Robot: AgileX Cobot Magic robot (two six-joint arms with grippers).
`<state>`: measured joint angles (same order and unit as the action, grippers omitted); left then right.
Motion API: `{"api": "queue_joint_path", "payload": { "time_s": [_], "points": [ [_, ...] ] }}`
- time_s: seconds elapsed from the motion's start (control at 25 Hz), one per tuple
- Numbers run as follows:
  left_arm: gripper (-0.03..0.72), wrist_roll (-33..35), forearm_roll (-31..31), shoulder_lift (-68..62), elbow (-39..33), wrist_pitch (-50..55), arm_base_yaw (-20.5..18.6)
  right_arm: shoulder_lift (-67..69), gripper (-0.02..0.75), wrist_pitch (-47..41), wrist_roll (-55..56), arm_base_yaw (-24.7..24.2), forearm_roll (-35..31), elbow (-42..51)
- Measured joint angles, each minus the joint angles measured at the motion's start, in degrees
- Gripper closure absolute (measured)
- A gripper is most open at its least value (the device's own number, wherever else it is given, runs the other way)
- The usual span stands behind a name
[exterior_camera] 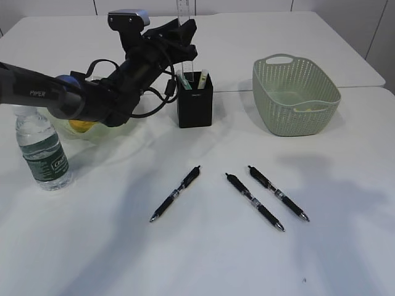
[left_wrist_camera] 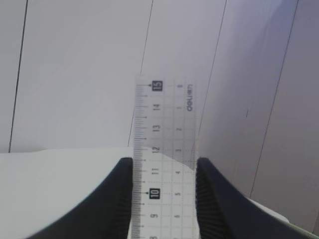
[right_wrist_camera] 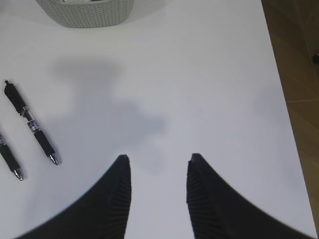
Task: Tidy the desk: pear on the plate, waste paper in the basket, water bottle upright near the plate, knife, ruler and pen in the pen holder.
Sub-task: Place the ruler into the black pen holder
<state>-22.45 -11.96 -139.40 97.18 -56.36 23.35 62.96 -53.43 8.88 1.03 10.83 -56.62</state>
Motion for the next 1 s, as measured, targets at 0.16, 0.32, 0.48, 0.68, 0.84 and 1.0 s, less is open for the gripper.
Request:
{"api": "queue_joint_path", "payload": {
  "time_s": [0.16, 0.32, 0.48, 0.68, 0.84, 1.0],
  "points": [
    [0.426, 0.0, 0.0, -0.59, 0.0, 1.52, 0.0, 0.0, 0.424, 0.0, 0.0, 0.0, 0.0, 0.0],
    [0.426, 0.0, -0.11, -0.69, 0.0, 3.0, 0.0, 0.0, 0.424, 0.0, 0.0, 0.0, 0.0, 0.0],
    [0.424, 0.0, -0.23, -0.69, 0.0, 5.62, 0.0, 0.0, 0.424, 0.1, 0.0, 0.0, 0.0, 0.0],
    [0.424, 0.0, -0.31, -0.69, 0.0, 8.01, 0.0, 0.0, 0.424, 0.46, 0.0, 0.0, 0.0, 0.0],
    [0.421, 0.0, -0.34, -0.71, 0.0, 8.09, 0.0, 0.0, 0.424, 0.87, 0.0, 0.0, 0.0, 0.0],
    [0.412, 0.0, -0.68, -1.58, 0.0, 8.38, 0.0, 0.0, 0.424, 0.87, 0.0, 0.0, 0.0, 0.0]
  ]
}}
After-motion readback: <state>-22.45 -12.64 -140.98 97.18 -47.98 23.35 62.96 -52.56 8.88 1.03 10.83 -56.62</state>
